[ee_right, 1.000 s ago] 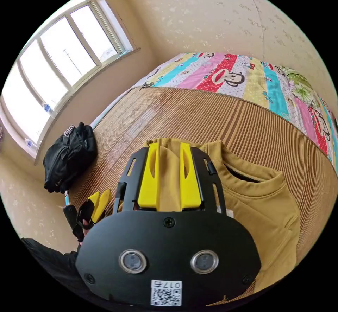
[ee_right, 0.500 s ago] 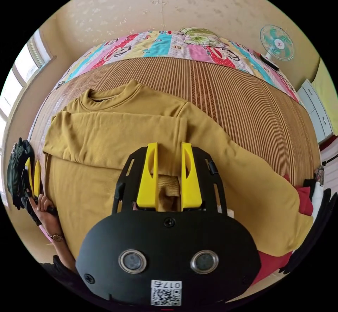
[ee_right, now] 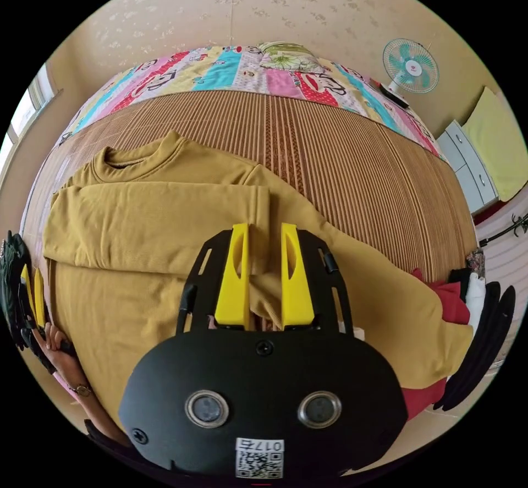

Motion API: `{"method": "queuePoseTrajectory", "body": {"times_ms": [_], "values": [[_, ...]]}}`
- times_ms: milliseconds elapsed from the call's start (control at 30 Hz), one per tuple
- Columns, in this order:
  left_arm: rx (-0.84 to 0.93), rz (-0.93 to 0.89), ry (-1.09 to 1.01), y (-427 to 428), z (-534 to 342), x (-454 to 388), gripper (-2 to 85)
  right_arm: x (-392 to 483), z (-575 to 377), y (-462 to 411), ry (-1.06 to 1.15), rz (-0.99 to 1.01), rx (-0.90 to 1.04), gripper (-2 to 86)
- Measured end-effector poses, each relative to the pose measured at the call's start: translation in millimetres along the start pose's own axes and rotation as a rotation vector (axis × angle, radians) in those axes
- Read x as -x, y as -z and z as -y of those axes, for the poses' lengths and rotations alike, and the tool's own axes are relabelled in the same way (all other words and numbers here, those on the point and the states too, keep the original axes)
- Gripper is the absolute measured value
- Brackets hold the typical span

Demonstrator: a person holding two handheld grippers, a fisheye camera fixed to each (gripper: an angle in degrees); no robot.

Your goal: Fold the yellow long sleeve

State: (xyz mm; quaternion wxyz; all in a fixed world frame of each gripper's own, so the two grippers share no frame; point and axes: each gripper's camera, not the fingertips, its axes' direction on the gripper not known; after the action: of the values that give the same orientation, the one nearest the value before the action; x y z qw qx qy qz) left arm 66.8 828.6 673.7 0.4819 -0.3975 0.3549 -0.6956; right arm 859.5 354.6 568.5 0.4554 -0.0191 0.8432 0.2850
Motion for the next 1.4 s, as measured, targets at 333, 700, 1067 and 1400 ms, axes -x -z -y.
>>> {"method": "queuePoseTrajectory", "body": {"times_ms": [333,700,1067,1400], "values": [[0.066,0.147,-0.213,-51,-24,-37,12.6,11,-113,149,0.027,0.338,-0.017,6.3],[0.364,0.208,-0.284,-80,-39,-89,14.3,-48,-208,206,0.288,0.33,0.236,4.5],[0.589,0.643,-0.474,16,-146,-98,5.1,-246,-179,307,-0.105,0.444,-0.02,1.4],[0.49,0.625,-0.621,51,-207,-128,12.1,-524,-196,284,-0.889,0.867,-0.212,7.9]]}}
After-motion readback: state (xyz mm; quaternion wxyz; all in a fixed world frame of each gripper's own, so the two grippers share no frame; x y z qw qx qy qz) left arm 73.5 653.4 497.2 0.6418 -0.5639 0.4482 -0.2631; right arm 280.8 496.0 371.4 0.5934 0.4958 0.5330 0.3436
